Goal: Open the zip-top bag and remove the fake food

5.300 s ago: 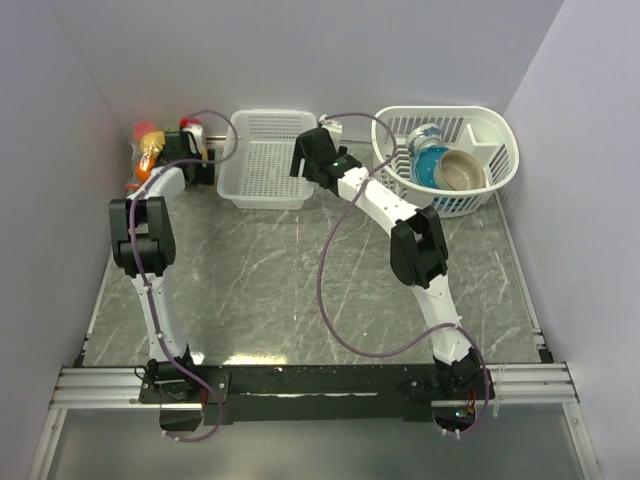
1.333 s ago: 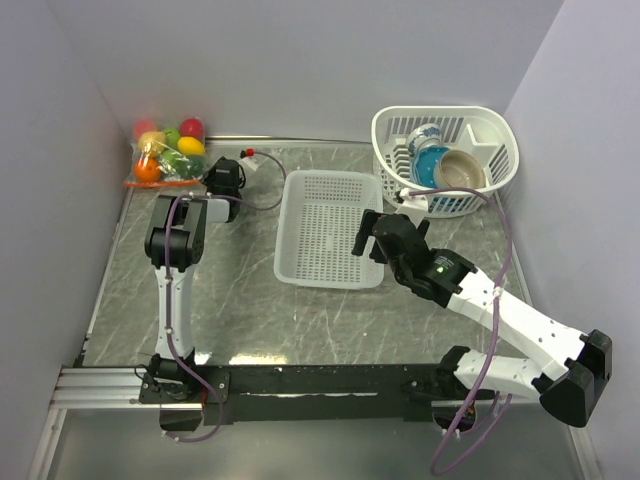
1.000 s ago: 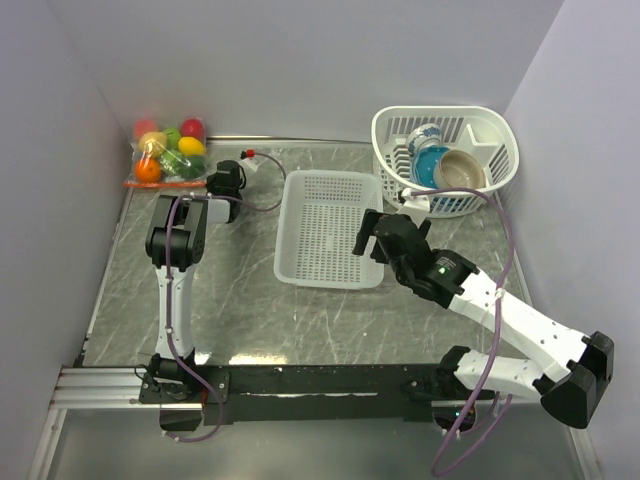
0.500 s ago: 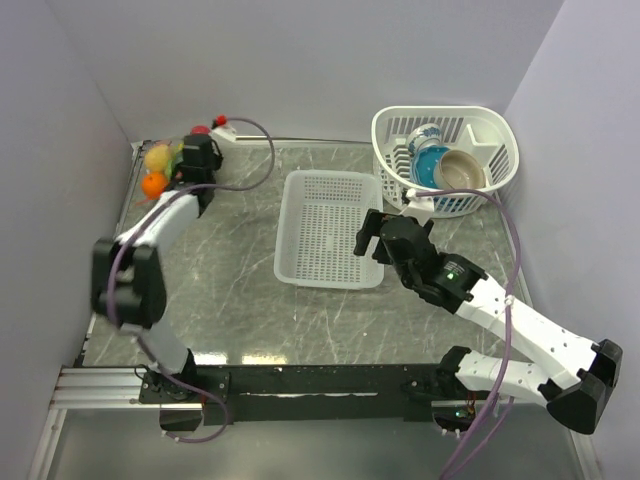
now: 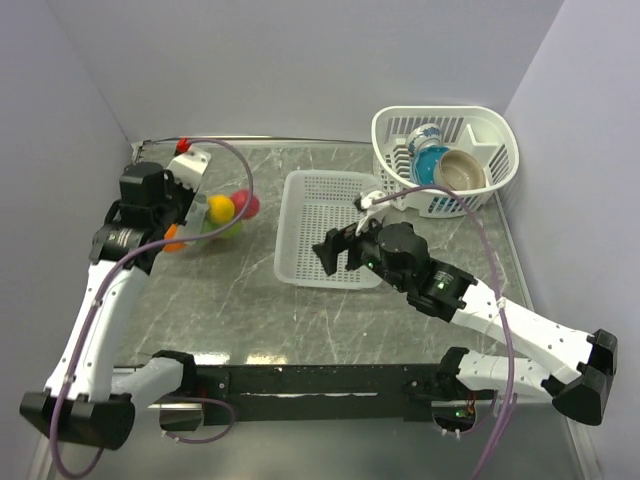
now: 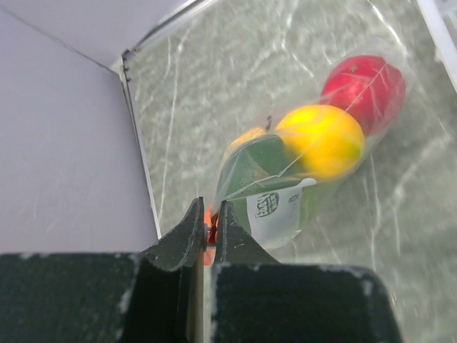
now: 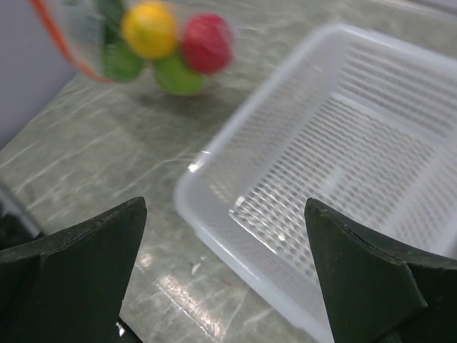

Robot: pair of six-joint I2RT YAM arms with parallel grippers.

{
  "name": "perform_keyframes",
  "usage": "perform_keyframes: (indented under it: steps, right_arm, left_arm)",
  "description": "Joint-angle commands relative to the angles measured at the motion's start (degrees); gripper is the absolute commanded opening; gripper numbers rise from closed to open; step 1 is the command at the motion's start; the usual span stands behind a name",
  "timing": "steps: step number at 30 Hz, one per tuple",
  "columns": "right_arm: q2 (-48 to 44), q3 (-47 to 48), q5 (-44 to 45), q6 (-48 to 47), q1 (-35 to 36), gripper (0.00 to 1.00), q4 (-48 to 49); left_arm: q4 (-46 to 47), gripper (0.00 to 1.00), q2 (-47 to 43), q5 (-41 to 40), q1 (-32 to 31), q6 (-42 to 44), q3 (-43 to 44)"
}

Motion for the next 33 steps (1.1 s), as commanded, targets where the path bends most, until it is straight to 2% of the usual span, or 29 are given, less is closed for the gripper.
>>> perform_keyframes:
  steps: [1,6,9,14,18,27,33]
  right_arm:
    - [-1.0,-3.6,-18.1,-15.4,1.5,1.0,21.9]
    - [5.4,4.8,-29.4,-19.0,2.1,1.0,22.3]
    - [9.9,8.9,-33.4,-19.8,3.9,1.0,23.2]
    - [16.2,11.6,-33.6,-21.9,6.3,1.0,28.4]
    - [20.1,15.2,-35.1,-23.0,6.6,1.0,30.0]
    - [25.8,19.4,-38.2,-26.2,6.6,1.0,29.7]
    - [31.7,23.3,-40.2,-26.2,6.6,0.99,29.1]
  left_arm:
    - [-7.9,0.01,-4.8,3.4,-0.1,2.1,1.3]
    - [-18.5,0.01,-6.0,10.4,-0.1,4.8,11.7]
    - [-25.2,0.03,-3.9,18.3,-0.1,5.1,18.7]
    - [-34.9,0.03,1.1,31.7,-0.1,7.1,25.9]
    - [-40.6,0.03,3.4,36.5,-0.1,9.7,28.8]
    - [-42.6,0.03,2.9,37.0,-0.1,12.2,25.5]
    - [-42.6,0.03,2.7,37.6,-0.2,11.8,26.3]
